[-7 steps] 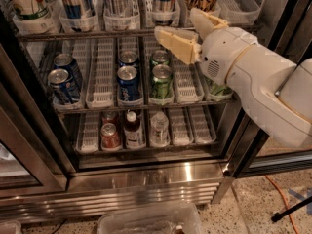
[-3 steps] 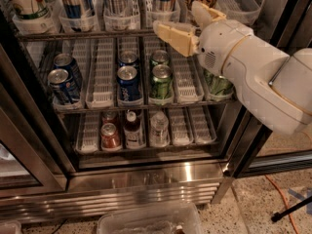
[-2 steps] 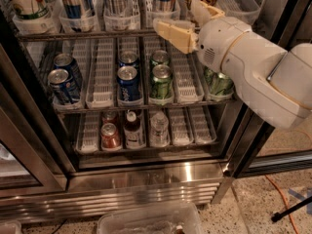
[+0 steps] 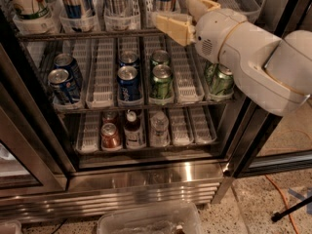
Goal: Pick redbull can from top shelf of fridge
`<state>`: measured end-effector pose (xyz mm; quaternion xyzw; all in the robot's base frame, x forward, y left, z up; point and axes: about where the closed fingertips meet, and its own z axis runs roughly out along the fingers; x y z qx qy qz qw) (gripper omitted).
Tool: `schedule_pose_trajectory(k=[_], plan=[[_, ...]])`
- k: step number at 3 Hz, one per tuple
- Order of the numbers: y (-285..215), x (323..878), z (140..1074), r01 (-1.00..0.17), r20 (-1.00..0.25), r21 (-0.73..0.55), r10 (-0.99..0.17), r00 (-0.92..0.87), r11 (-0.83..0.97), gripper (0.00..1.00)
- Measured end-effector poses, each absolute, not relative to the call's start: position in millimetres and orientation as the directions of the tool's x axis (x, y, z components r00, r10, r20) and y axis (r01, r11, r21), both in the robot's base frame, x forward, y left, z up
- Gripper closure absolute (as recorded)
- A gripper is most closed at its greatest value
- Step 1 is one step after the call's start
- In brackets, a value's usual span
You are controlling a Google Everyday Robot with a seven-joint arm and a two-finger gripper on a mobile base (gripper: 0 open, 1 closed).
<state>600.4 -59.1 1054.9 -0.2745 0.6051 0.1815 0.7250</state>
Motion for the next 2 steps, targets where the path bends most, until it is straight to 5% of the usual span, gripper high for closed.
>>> schedule_pose_trajectory(k=[2], plan=[[-54.3, 619.6, 1060.4, -0.618, -0.976, -0.184, -0.069, 0.206, 0.764, 0.34]])
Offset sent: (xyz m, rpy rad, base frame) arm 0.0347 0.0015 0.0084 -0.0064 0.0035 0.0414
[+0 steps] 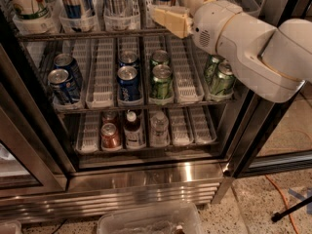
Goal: Pick redbull can from top shelf of fridge
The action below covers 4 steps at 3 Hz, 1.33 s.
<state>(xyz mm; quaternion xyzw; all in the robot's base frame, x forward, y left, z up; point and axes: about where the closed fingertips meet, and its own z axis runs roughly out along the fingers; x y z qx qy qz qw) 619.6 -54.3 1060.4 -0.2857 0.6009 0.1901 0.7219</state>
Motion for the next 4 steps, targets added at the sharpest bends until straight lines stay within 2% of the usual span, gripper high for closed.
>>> schedule_pose_trajectory(k=[4], plan=[[-31.0, 643.9, 1067.3, -0.672, -0.976, -0.187, -0.054, 0.213, 0.716, 0.36]])
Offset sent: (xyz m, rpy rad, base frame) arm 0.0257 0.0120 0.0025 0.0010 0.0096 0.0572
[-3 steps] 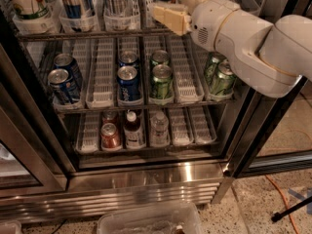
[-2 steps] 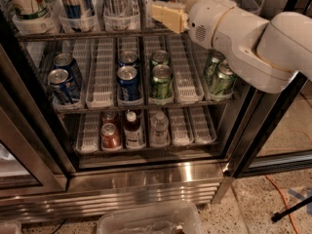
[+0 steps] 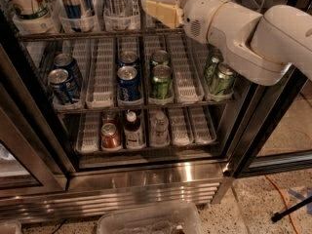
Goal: Pick redbull can from top shelf of fridge
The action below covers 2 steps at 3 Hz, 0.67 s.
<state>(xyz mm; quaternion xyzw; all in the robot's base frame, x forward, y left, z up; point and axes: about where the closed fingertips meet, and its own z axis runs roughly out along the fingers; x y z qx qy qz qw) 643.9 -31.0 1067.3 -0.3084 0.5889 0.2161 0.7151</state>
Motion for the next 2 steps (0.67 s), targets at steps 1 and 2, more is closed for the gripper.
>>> schedule_pose_trajectory(k=[1, 2], plan=[[-22.9, 645.4, 1068.1, -0.686, -0.976, -0.187, -0.051, 0.214, 0.703, 0.46], [-22.6, 645.4, 1068.2, -0.686, -0.976, -0.187, -0.051, 0.214, 0.703, 0.66]])
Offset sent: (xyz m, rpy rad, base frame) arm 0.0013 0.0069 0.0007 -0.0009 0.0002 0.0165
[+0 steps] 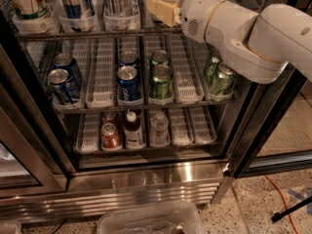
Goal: Pick redbull can from top shelf of fridge
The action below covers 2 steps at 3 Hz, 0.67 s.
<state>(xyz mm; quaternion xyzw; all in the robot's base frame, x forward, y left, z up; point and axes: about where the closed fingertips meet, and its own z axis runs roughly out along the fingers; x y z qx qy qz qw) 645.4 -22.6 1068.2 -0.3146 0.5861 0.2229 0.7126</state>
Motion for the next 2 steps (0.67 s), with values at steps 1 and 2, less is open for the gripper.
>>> schedule_pose_trajectory(k=[1, 2], plan=[[-22.6, 645.4, 1068.2, -0.687, -0.976, -0.187, -0.051, 0.214, 0.703, 0.89], [-22.5, 645.4, 1068.2, -0.687, -0.976, -0.187, -0.051, 0.214, 0.703, 1.0]])
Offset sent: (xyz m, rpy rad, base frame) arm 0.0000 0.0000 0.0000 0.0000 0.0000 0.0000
